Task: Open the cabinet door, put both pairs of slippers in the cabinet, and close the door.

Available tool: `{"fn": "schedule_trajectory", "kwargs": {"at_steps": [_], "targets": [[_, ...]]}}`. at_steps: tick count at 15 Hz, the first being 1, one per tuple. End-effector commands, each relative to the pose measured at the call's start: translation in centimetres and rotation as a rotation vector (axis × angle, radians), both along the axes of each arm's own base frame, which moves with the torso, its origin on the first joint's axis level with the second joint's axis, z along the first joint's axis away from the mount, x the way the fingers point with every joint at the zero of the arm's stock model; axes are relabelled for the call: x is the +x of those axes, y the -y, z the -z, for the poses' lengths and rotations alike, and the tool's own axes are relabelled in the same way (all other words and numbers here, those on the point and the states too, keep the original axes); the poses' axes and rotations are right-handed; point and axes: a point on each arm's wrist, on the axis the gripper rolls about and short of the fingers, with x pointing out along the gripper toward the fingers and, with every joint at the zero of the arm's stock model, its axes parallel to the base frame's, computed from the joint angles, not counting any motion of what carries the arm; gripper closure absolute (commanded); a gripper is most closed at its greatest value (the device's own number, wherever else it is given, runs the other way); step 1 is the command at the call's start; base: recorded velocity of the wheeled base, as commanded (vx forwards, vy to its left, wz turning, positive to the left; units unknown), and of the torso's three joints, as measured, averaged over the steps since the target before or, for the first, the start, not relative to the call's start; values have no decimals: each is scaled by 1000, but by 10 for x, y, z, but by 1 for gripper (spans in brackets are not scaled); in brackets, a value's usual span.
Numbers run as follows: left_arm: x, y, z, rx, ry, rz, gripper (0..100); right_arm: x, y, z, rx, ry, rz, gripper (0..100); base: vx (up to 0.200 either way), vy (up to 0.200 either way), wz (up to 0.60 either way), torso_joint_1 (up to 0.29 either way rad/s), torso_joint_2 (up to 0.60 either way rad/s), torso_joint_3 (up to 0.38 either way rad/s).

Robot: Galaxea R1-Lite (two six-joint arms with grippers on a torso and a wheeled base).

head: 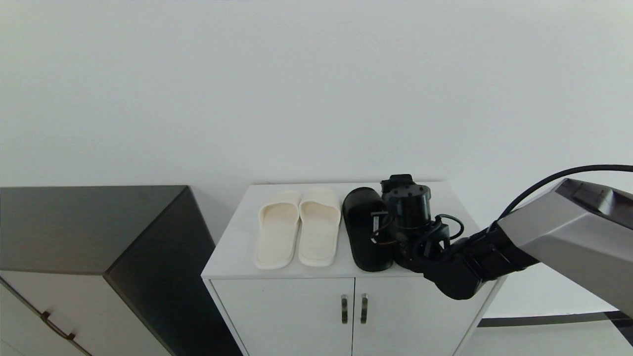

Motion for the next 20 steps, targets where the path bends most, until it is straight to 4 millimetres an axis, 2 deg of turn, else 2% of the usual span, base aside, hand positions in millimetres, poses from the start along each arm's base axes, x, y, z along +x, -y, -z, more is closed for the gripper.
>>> {"fn": "schedule_trajectory", "kwargs": {"at_steps": [1,3,5,10,12,16,20], "targets": [[0,0,0,1,1,-1,100,-11,8,-25,27,37,0,100,0,0,0,0,0,0],[0,0,0,-1,3,-2,100,-26,19,-44,35,55,-8,100,0,0,0,0,0,0],[0,0,0,4,1,-2,100,-52,34,-59,31,61,-42,100,0,0,0,0,0,0],[0,0,0,4,1,-1,100,-159,64,-88,39,-5,-360,100,0,0,0,0,0,0],[0,0,0,1,0,-1,100,-187,77,-91,48,-46,-548,100,0,0,0,0,0,0],[0,0,0,-15,3,-2,100,-197,86,-84,7,-133,-592,100,0,0,0,0,0,0],[0,0,0,-13,3,1,100,-197,85,-76,-4,-167,-626,100,-200,0,0,7,4,4]]}}
